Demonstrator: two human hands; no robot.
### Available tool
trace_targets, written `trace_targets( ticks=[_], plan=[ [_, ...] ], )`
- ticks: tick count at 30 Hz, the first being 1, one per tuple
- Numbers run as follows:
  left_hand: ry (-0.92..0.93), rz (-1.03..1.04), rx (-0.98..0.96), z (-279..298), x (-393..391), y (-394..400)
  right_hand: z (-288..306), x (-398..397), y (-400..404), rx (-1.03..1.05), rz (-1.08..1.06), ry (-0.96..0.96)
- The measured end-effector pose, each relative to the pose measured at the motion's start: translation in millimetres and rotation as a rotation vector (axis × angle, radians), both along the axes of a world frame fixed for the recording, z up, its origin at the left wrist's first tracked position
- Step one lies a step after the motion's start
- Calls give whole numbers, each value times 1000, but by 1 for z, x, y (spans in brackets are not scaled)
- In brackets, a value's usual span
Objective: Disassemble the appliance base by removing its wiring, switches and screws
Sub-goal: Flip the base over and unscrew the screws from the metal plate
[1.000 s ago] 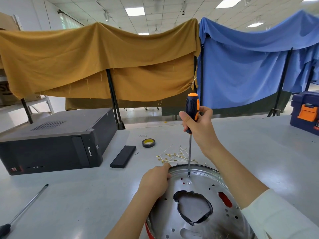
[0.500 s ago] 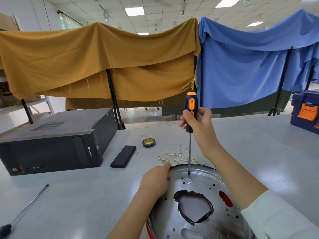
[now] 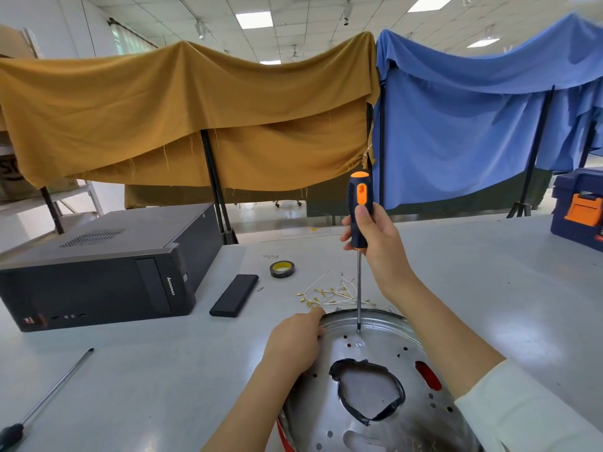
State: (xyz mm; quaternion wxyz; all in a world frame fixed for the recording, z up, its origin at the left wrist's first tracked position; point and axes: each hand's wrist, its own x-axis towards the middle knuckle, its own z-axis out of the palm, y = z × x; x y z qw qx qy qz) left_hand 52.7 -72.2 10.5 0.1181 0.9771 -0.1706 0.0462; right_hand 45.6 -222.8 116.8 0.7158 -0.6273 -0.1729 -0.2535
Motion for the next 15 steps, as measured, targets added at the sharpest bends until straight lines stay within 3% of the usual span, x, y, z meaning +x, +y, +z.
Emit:
trace_targets(
  ticks=[15],
  plan=[
    [-8,-11,9,3,-4,0,0,-1,2,27,9,11]
  ],
)
